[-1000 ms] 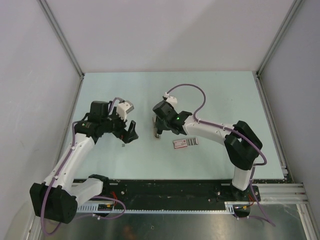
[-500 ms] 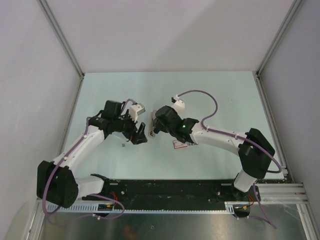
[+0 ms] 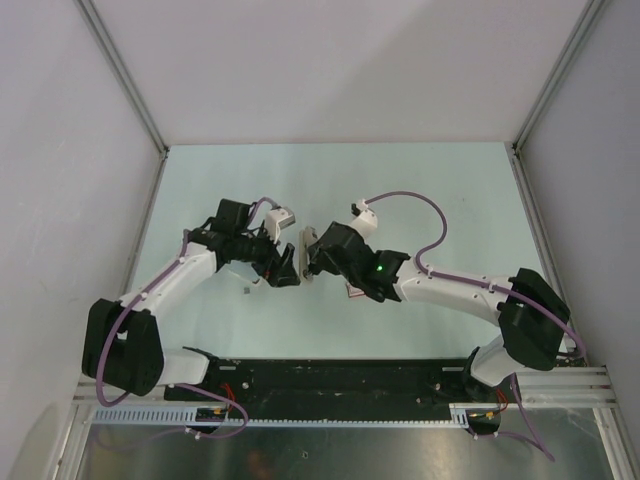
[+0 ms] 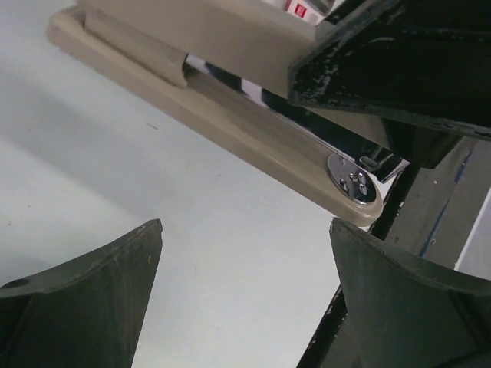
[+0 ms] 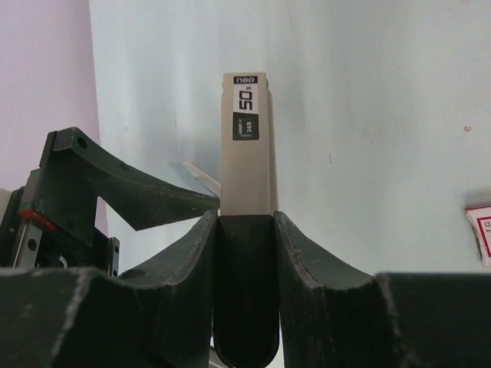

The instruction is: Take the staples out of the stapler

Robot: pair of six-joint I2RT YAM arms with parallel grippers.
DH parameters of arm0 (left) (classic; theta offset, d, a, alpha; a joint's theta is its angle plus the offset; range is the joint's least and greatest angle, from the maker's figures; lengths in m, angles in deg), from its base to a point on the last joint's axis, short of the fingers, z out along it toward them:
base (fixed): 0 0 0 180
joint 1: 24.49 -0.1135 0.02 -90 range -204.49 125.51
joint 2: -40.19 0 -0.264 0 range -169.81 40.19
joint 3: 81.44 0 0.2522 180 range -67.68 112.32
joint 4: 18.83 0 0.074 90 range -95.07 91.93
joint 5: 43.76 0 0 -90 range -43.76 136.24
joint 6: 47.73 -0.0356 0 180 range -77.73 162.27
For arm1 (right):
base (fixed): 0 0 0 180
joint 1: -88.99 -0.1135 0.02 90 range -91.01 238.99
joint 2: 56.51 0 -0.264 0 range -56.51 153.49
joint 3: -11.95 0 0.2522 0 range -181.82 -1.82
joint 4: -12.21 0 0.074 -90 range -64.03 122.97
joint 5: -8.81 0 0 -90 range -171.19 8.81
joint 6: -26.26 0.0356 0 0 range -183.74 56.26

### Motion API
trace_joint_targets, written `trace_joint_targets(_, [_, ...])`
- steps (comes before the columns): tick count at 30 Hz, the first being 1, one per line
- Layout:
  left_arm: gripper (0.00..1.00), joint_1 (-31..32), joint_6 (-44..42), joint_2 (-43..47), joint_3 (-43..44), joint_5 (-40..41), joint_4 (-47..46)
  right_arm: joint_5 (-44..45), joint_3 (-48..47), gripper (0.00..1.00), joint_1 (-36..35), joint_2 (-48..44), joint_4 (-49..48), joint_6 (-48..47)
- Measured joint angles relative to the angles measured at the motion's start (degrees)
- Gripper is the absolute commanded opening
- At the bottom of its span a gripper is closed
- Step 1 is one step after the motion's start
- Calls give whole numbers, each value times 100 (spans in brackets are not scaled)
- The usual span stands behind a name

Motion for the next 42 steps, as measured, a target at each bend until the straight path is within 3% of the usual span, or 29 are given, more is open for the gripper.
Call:
trace_joint_targets(15, [97, 170, -17, 258, -4, -909, -127, 138, 2, 0, -166, 0, -492, -114])
trace_joint_targets(28, [42, 214, -142, 258, -92, -719, -120, 173, 35, 0, -164, 0, -509, -133])
trace_joint_targets(34, [5, 164, -142, 258, -96, -332, -94, 138, 85, 0, -186, -15, -505, -133])
trace_joint_targets(42, [0, 144, -186, 258, -98, -133, -33, -20, 407, 0, -356, -96, -682, -129])
